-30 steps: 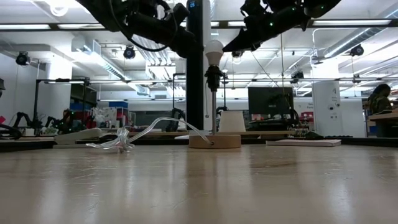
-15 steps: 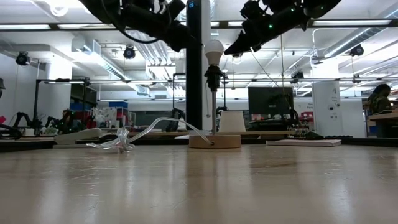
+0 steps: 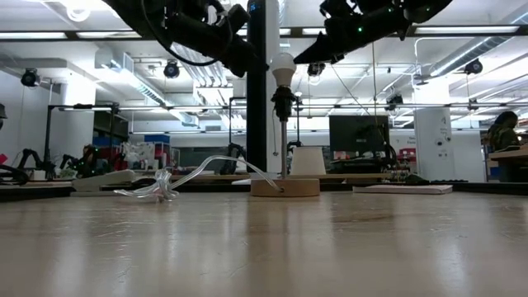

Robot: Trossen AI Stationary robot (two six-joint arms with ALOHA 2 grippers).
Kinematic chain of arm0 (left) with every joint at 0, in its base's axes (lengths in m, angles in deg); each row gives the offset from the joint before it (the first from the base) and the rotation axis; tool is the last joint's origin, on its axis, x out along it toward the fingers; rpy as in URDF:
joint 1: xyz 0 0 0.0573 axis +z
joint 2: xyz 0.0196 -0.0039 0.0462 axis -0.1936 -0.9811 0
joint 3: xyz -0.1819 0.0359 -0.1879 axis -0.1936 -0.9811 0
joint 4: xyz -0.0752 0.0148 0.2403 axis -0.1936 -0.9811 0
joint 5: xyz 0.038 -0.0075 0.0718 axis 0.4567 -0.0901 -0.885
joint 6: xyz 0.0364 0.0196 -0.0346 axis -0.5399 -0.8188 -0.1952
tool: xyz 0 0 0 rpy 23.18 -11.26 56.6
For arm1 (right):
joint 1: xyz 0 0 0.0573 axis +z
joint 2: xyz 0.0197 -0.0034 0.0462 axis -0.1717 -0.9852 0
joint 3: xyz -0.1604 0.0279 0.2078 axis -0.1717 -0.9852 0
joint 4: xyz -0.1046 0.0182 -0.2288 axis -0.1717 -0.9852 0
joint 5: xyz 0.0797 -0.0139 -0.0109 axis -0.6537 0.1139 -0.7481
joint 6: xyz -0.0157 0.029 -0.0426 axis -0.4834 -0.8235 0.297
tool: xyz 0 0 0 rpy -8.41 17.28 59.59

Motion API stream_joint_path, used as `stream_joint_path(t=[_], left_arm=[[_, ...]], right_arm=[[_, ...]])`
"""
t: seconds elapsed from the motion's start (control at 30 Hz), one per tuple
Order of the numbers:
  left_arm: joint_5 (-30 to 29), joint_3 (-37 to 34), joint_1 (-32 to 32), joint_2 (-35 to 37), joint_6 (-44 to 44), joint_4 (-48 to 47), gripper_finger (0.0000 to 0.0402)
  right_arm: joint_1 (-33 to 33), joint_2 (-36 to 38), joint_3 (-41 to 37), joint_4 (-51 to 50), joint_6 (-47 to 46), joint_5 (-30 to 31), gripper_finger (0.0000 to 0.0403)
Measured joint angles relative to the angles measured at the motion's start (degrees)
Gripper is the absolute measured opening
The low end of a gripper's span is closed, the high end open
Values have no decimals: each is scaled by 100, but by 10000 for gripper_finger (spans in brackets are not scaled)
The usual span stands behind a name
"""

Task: Screw lightbulb
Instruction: Remove the lightbulb from the desk lamp

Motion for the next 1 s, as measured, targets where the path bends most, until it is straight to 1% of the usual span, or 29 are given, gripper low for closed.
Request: stream_joint_path(t=[0.17,0.27,0.4,0.47,0.5,0.6,0.63,0.73,1.0], left_arm=[[495,0,-14,50,-7,-57,0],[794,2,-25,88,-3,-276,0],[786,0,-18,250,5,-366,0],[686,0,-2,291,6,-309,0],[523,2,4,289,6,-256,0],[-86,2,30,247,2,-118,0],[-207,2,40,210,-16,-34,0],[-248,4,90,89,-22,-3,0],[-151,2,102,-120,-29,176,0]], right_arm=[[-2,0,0,-4,9,575,0],[-4,0,0,-60,35,690,0],[-3,30,0,-306,88,682,0],[2,67,0,-308,92,663,0],[5,76,0,-303,94,632,0],[13,76,0,-301,90,196,0],[17,76,0,-272,90,66,0],[39,76,0,-130,90,-38,0],[31,73,0,7,23,-18,0]])
